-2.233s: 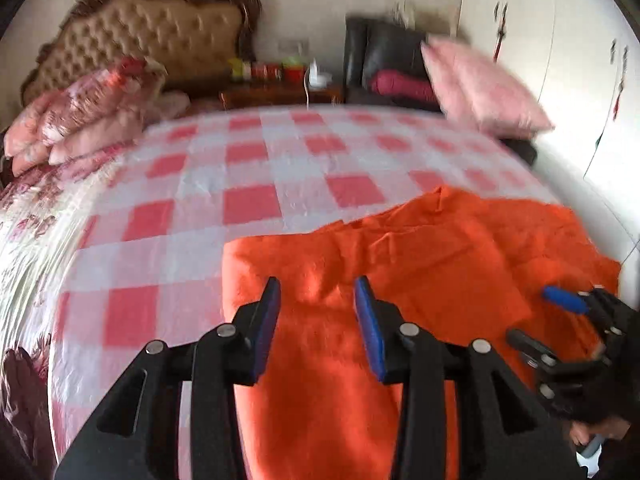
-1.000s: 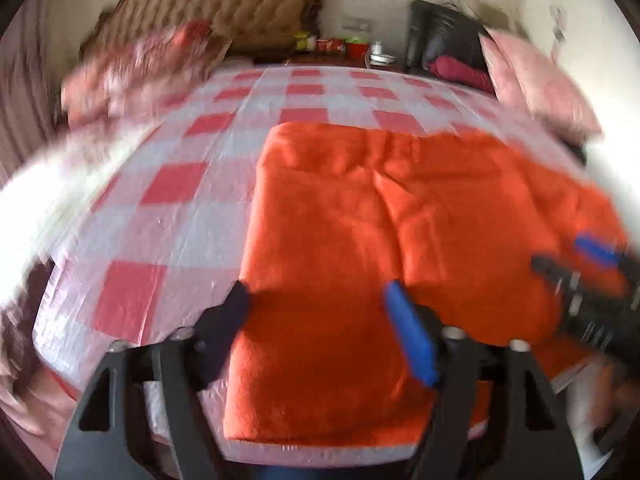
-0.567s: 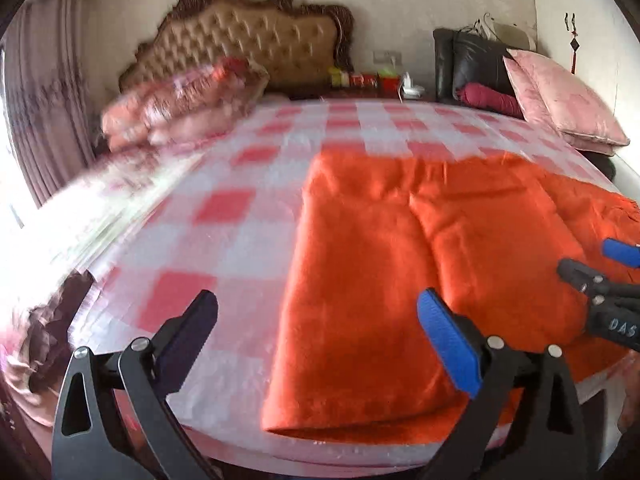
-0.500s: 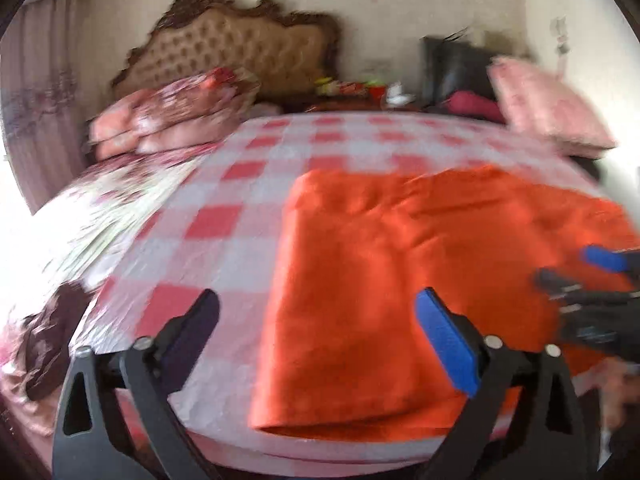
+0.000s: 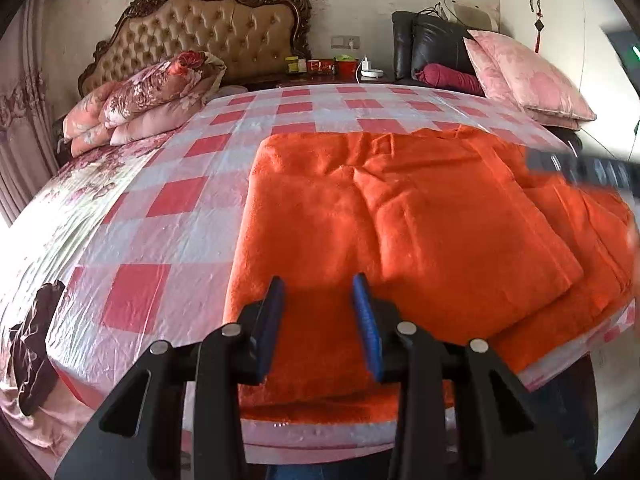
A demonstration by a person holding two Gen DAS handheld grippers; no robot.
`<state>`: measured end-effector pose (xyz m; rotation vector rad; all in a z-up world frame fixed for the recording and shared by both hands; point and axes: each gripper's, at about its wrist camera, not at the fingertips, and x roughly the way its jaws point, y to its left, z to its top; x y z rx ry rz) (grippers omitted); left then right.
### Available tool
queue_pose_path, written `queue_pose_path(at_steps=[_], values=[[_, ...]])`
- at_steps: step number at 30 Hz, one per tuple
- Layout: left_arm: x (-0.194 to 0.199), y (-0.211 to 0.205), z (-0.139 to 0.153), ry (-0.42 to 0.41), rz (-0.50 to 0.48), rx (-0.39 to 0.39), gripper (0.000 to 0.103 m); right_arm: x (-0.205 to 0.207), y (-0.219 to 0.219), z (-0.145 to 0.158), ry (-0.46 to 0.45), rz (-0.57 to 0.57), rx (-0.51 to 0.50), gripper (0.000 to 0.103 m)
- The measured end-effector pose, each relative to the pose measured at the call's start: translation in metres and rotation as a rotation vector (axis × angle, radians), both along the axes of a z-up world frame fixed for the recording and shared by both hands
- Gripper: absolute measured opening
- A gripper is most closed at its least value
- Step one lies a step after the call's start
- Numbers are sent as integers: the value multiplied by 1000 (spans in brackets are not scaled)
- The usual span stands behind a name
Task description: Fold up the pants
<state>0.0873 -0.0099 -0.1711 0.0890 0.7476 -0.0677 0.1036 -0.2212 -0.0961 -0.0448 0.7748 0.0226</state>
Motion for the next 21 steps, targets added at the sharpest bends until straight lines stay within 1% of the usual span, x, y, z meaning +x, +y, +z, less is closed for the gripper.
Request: queue_pose_path(at_steps=[3,5,7,8,9,11,12,13,14,15,16,18,19,20,21], values=[[-4,3,0,-5,-1,-12,37,32,16,1,20,14,-74,85],[-5,5,-1,-10,3,-20,37,53,26,-9,61,17,-145,85],[-3,6,-2,-12,11,-32,37,77,33,-27,123,16,-232,84],[-3,6,-2,-12,14,-34,37,84,35,-33,139,31,-251,84],[-3,6,-2,-12,15,-37,37,86,34,-33,122,30,-255,88],[-4,11,0,-16,15,-76,37,87,33,-33,127,33,-269,89],[-8,20,3,-27,15,-149,37,86,33,-32,120,32,-276,89],[-12,29,6,-44,21,-197,37,83,33,-29,105,20,-280,89],[-16,36,9,-62,31,-225,37,78,32,-23,78,3,-271,89],[-23,47,14,-94,54,-236,37,70,30,-15,45,-6,-229,89],[-28,55,16,-113,72,-234,37,65,32,-9,34,2,-183,89],[-35,74,15,-122,105,-235,35,54,48,0,24,58,-130,89],[-39,80,12,-119,112,-240,31,52,59,1,18,89,-139,89],[-43,86,8,-113,115,-244,23,49,73,2,13,124,-158,89],[-47,89,5,-109,115,-251,22,47,91,2,10,167,-181,89]])
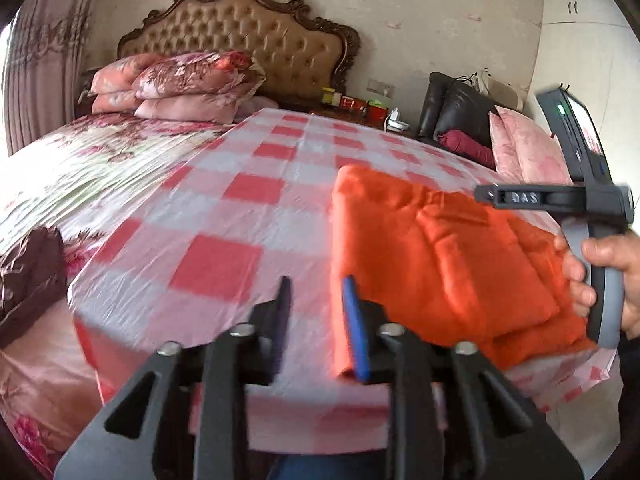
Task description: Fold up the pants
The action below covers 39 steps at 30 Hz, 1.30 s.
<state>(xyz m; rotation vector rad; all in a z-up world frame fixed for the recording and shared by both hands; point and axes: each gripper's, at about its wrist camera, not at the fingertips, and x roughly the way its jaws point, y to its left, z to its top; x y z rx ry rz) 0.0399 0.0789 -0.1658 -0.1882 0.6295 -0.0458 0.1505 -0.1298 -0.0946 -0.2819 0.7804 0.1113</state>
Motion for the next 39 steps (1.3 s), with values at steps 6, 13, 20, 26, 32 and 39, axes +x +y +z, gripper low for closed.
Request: queue_pose_path(at_steps=[6,13,20,26,32,39], values=[[-23,7,-8,-20,-53,-107,25,3,63,-2,76,134,56,89],[-20,-1,-11,-21,-96,-132,28,35,93,-27,130,110,-18,78],[-17,-4,-15,-10,-113,-150,37,42,85,-30,130,95,22,82],[-16,-6,-13,-5,-107,-176,46,57,99,-31,112,74,-8,82],[-11,-12,-12,14,-119,-195,46,54,105,-35,46,69,-71,89],[-12,-10,-13,12,-121,-221,46,18,92,-20,-2,56,18,89]])
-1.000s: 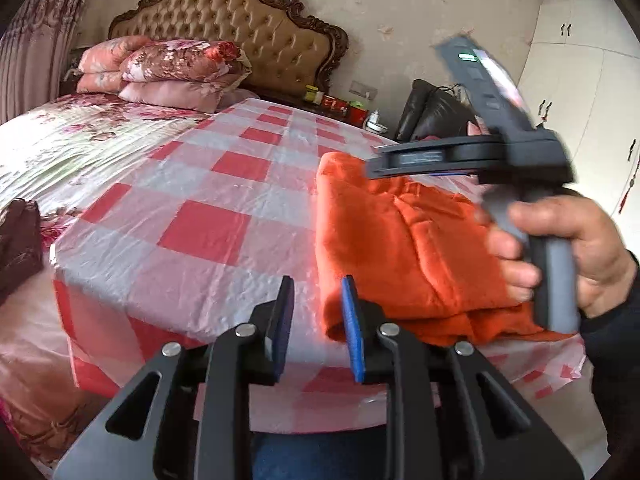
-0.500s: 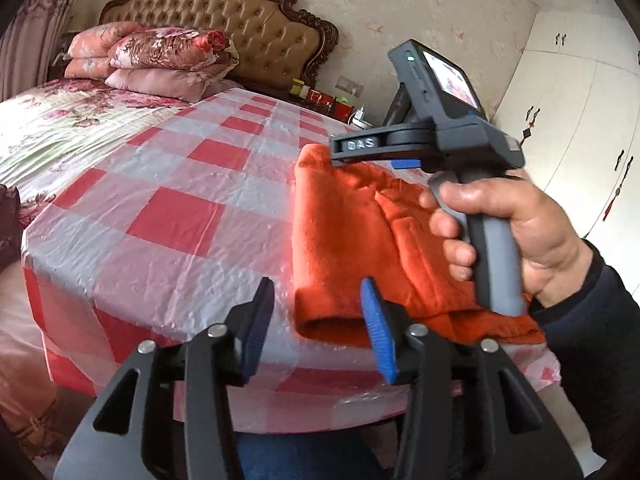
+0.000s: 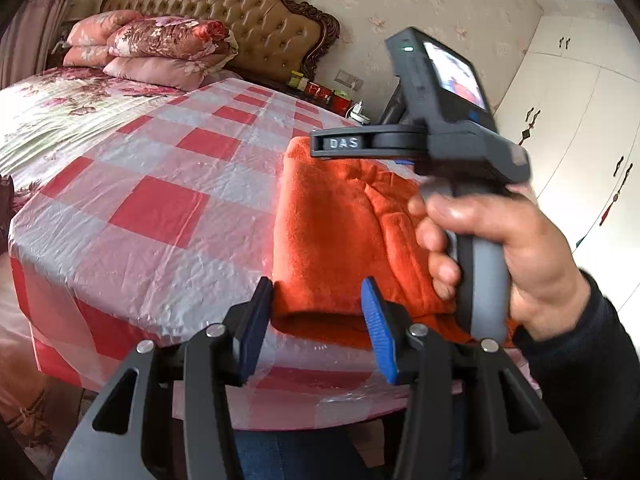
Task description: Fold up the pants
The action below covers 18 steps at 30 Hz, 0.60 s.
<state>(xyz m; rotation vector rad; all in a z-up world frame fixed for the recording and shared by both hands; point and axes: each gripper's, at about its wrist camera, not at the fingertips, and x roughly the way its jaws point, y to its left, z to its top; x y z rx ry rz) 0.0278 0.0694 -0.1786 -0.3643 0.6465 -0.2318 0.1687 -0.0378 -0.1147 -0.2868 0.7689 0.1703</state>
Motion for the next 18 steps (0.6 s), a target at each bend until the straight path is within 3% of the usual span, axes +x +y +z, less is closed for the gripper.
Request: queue_pose_path(at_steps=[14,16,18], values=[[1,-4,0,2,11,27,45,-7,-1,-19,53,-4,13,89],[1,-3,-1,7,12,17,40,-7,-1,-21,62,-4,18,90],[2,-1,-2,14,16,13,28,-6,-2,-21,67,-6,28,90]])
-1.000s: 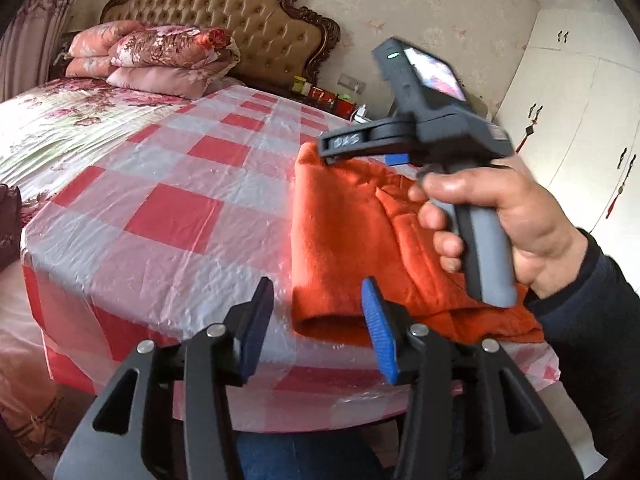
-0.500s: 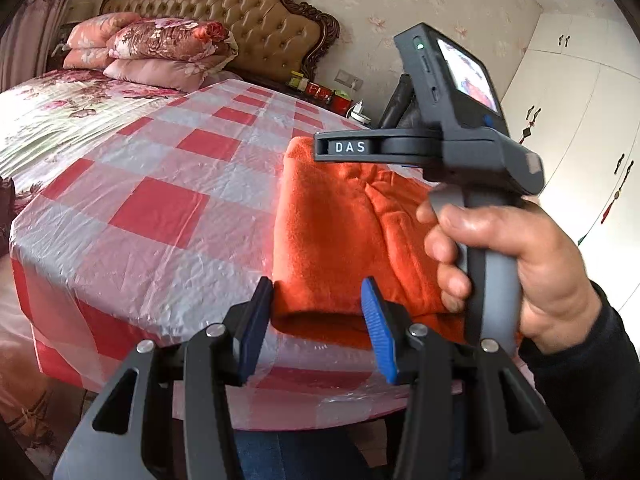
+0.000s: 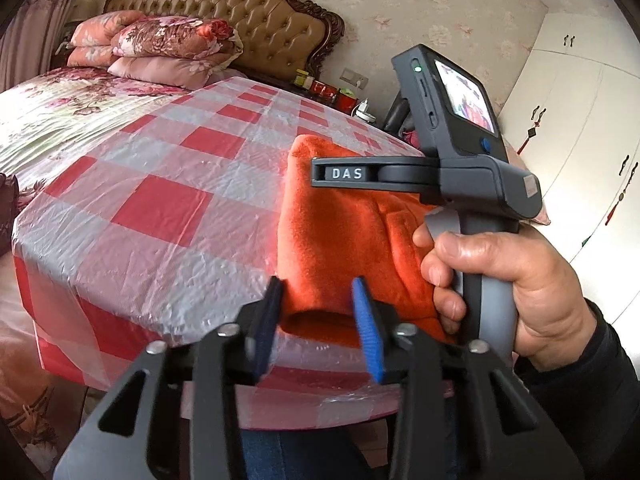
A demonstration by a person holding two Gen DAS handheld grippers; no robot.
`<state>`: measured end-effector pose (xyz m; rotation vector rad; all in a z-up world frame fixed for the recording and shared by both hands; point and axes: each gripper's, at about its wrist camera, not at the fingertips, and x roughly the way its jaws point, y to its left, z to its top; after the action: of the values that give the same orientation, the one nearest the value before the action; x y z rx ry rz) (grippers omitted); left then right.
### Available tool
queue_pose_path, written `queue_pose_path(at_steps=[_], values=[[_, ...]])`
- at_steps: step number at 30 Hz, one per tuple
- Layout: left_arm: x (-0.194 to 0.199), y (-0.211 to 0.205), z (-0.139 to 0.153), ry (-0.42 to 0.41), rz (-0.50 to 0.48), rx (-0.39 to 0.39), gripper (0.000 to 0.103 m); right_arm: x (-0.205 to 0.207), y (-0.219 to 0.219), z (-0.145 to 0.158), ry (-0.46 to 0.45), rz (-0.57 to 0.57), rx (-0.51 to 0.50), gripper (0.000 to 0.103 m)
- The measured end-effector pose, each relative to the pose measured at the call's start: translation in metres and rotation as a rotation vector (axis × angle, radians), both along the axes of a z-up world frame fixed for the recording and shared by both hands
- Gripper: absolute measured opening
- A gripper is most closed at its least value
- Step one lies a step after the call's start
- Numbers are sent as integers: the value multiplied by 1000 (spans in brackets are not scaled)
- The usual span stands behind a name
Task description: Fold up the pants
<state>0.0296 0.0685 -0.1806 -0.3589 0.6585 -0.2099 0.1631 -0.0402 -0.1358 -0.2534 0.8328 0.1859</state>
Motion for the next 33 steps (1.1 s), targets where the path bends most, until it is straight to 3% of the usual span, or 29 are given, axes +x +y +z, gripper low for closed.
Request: queue_pose_path(at_steps=[6,10,13,15,18,20,21,23,24,26,29,31,32,33], values=[[0,14,-2,-6,-9,-133,24,5,-6,-2,34,-2,51,90],[1,28,-5,-2,-32,-290,29,8,-10,-4,65,-2,91,91],[5,35,-10,25,-30,-351,34,8,-10,-5,68,-2,93,91],[7,33,-9,49,-17,-321,42,8,-10,-5,70,-2,97,92],[6,23,0,60,12,-175,42,8,-9,-5,70,-2,97,92],[8,19,3,98,8,-147,44,7,-9,-5,70,-2,98,92],[10,21,4,131,4,-179,47,7,-9,-5,70,-2,98,92],[17,29,1,198,-32,-325,49,8,-10,-5,71,-2,99,92],[23,35,-9,256,-65,-478,49,8,-10,-5,71,-1,99,92],[28,38,-18,287,-64,-597,48,8,-10,-5,74,2,105,92],[30,44,-28,275,-13,-695,45,7,-10,-6,78,8,114,93],[30,43,-30,270,17,-689,31,8,-11,-6,84,16,122,95],[30,42,-31,266,24,-667,18,9,-12,-5,85,21,125,94],[30,40,-33,261,34,-643,14,10,-13,-3,92,23,134,94]])
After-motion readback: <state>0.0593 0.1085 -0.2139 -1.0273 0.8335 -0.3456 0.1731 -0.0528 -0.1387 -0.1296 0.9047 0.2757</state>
